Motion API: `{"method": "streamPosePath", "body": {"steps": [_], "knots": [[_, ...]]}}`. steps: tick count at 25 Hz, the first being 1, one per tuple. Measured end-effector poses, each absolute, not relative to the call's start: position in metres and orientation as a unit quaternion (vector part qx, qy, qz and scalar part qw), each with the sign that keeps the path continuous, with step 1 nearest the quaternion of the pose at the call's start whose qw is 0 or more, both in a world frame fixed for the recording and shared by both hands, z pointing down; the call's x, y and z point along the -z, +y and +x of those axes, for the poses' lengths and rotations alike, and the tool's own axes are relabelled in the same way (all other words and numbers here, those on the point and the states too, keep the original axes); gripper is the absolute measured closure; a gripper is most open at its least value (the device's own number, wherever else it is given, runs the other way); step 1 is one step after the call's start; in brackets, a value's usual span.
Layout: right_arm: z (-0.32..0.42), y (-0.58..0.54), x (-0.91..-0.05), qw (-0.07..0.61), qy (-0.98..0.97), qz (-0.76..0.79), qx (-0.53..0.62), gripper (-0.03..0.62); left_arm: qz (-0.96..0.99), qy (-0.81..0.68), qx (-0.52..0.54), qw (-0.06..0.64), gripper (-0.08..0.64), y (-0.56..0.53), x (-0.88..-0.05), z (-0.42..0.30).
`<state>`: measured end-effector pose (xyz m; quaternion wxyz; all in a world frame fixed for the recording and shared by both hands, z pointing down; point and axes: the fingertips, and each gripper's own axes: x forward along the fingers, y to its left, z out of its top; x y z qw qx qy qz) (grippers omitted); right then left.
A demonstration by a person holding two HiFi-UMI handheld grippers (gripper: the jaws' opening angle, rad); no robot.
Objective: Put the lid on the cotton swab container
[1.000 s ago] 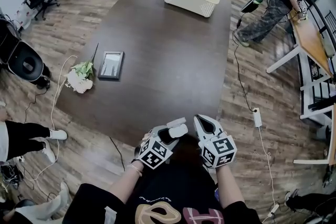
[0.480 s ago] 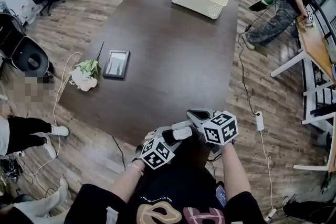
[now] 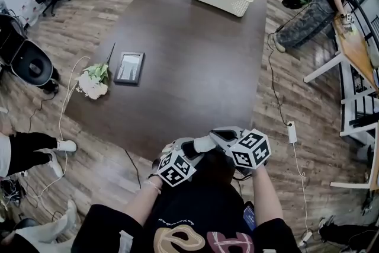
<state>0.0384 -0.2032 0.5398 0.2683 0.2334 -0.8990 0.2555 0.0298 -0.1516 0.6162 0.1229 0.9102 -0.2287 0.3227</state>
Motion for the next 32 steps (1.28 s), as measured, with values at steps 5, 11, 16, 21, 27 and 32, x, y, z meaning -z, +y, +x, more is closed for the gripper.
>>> {"method": "streamPosePath", "body": {"steps": [5,11,16,21,27,32], "knots": [[0.04,-0.192,-0.544,0.262,-0.897,0.236,-0.265,0.584,0.909,-0.231,-0.322,0.125,0.347,-0.152,-0.617,0.03],[0.04,-0.184,-0.545,0.258,-0.897,0.238,-0.267,0.584,0.909,-0.234,-0.321,0.13,0.347,-0.153,-0.616,0.03],[0.041,-0.182,-0.544,0.243,-0.896,0.258,-0.266,0.584,0.909,-0.234,-0.32,0.132,0.347,-0.152,-0.616,0.03],[0.041,-0.184,-0.545,0.232,-0.894,0.29,-0.249,0.584,0.909,-0.233,-0.319,0.131,0.347,-0.154,-0.617,0.029],[0.042,-0.182,-0.545,0.218,-0.889,0.346,-0.205,0.586,0.91,-0.231,-0.317,0.133,0.347,-0.153,-0.618,0.029],[0.042,-0.182,-0.545,0.214,-0.887,0.349,-0.214,0.586,0.912,-0.24,-0.302,0.141,0.345,-0.151,-0.614,0.026]]}}
